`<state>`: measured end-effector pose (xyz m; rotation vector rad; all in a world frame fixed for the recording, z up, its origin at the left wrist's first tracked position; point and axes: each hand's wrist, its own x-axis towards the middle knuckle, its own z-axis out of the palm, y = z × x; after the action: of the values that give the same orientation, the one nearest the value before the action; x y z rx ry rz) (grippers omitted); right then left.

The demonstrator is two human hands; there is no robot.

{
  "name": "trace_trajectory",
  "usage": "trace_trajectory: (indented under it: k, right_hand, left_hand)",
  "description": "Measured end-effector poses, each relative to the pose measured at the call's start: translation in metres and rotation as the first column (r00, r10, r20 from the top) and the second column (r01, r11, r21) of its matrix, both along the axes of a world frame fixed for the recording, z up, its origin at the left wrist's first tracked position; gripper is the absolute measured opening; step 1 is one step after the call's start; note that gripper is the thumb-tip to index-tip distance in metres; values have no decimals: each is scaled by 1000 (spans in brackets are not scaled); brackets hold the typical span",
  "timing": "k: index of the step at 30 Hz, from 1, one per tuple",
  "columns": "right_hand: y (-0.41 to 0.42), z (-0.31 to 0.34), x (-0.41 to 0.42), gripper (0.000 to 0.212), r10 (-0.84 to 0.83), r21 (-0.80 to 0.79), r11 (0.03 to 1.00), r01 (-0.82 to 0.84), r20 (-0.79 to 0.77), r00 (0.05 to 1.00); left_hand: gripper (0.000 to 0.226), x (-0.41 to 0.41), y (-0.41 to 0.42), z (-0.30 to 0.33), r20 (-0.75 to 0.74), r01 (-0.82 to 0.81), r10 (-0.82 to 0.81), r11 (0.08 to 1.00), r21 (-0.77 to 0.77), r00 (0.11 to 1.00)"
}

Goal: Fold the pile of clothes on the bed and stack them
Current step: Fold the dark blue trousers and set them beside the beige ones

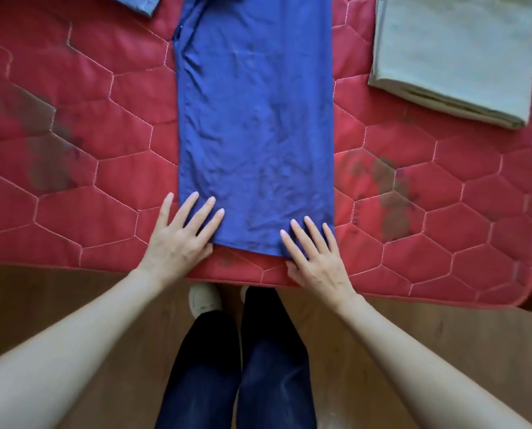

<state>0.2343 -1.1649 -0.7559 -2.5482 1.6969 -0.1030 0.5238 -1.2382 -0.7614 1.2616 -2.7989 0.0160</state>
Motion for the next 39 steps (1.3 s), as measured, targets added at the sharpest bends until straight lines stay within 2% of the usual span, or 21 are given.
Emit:
trace_trajectory:
  k: [2, 5, 10, 13, 17, 21, 25, 29, 33, 39]
  right_hand:
    - [-7, 5, 4, 46, 11, -85, 996, -11, -10, 1000]
    - [-23, 11, 8, 39, -23, -160, 987, 21, -10, 1000]
    - [-35, 29, 10, 26, -152, -163, 974, 157, 42, 988]
    - [-33, 50, 5, 16, -197, -106, 972, 211, 129, 972]
    - [-27, 95, -8, 6, -162, -108, 974, 201, 293, 942]
    - [-15, 146, -23, 16, -201, -29, 971, 239, 447, 871]
    - [-8, 197, -39, 25, -238, 80, 970, 230, 511, 826]
    - [-19, 232, -53, 26, -234, 126, 972, 197, 561, 794]
    - [-62, 245, -59, 22, -183, 64, 981, 183, 612, 769]
    - [-187, 227, -50, 40, -251, 82, 963, 258, 632, 733]
  left_hand:
    - [36, -2, -12, 7, -48, 93, -96, 994, -64, 994]
    - [41, -5, -28, 16, -150, 179, -194, 978, -111, 969]
    - [33, -2, -38, 32, -207, 222, -221, 975, -19, 953]
    - [26, 4, -33, 50, -249, 186, -166, 981, 57, 954]
    - [27, 7, -21, 87, -350, 126, -88, 988, 87, 932]
    - [19, 7, -2, 138, -447, 50, 33, 984, 171, 894]
    - [12, -1, 17, 195, -490, -1, 141, 961, 275, 860]
    - [27, -8, 17, 234, -520, -76, 263, 933, 353, 813]
    - [30, -13, -21, 247, -567, -103, 337, 909, 403, 751]
    - [25, -19, -138, 224, -584, -170, 457, 862, 478, 671]
